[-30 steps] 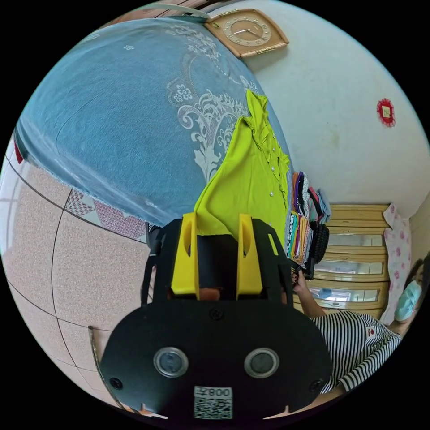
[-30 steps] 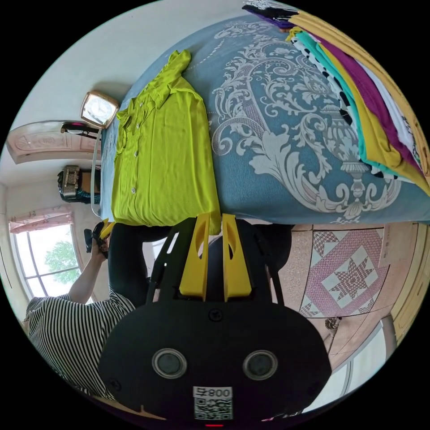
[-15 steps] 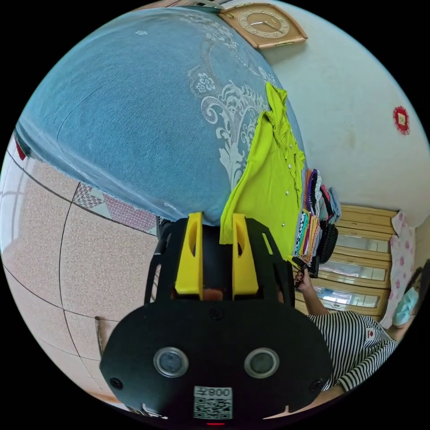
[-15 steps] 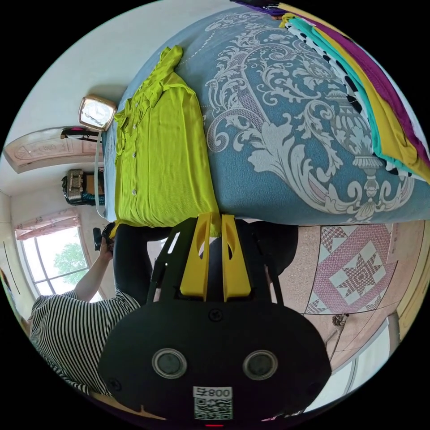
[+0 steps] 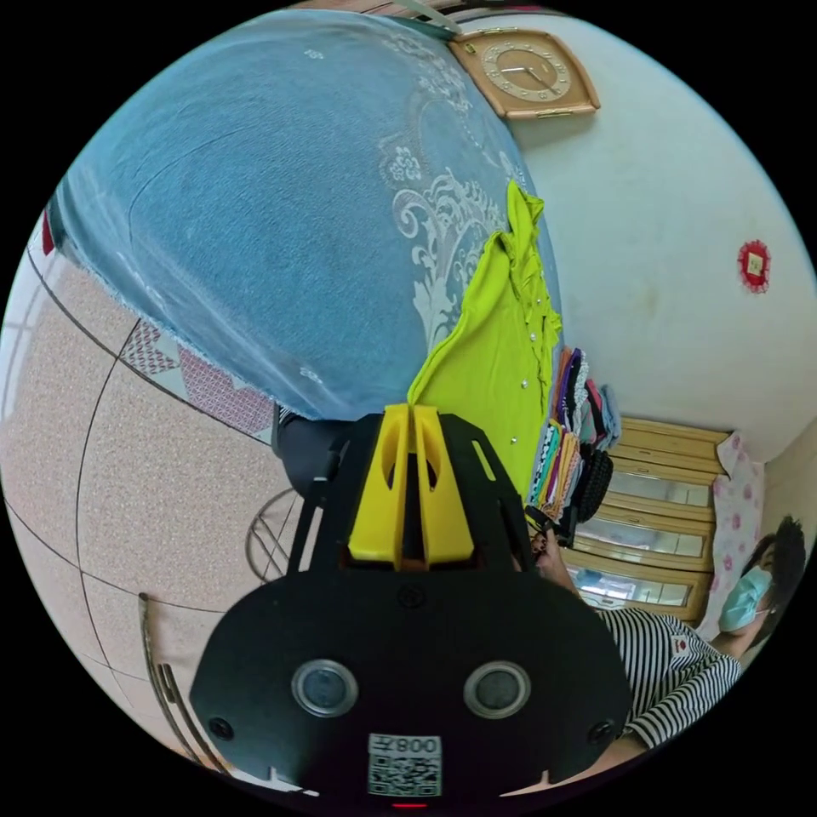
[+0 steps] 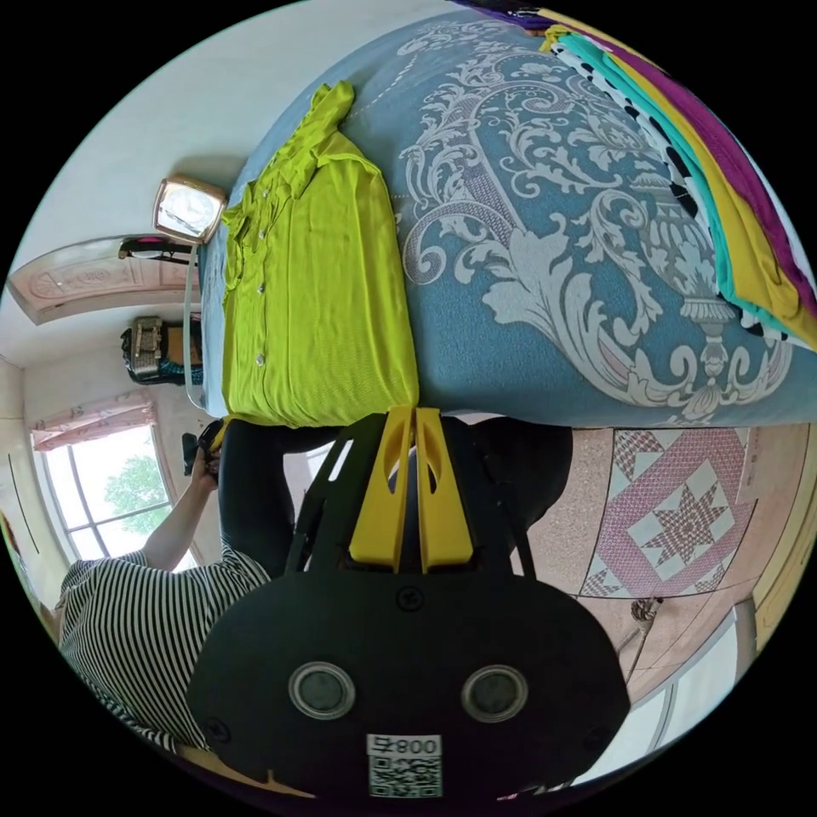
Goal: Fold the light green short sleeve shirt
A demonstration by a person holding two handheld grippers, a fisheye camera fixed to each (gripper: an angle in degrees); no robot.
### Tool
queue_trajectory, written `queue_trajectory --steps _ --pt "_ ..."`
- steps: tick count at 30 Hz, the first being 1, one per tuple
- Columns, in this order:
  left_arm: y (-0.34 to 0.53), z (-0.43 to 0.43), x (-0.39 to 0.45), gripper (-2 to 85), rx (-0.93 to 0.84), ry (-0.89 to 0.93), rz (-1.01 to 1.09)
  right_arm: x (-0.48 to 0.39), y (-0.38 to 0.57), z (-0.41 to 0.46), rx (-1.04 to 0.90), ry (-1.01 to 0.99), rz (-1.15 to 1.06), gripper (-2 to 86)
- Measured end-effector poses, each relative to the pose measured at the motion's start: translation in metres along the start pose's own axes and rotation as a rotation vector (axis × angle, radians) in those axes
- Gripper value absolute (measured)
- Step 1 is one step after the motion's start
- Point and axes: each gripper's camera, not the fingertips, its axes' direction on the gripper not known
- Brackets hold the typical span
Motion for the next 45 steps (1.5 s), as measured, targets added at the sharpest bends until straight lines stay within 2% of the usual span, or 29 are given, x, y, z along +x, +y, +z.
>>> queue_trajectory --steps 15,24,45 --pt "0.091 -0.099 0.071 0.4 0.127 0.275 0.184 0.029 0.066 -0.059 0.174 -0.303 -0.142 0.2" --pt "0.156 -0.145 0.097 0.3 0.158 0.355 0.271 0.039 0.116 -0.085 0.235 -0.356 -0.225 0.2" --pt "0.289 -0.2 0.079 0.6 0.177 0.413 0.225 0.11 0.239 -0.078 0.208 -0.386 -0.231 0.2"
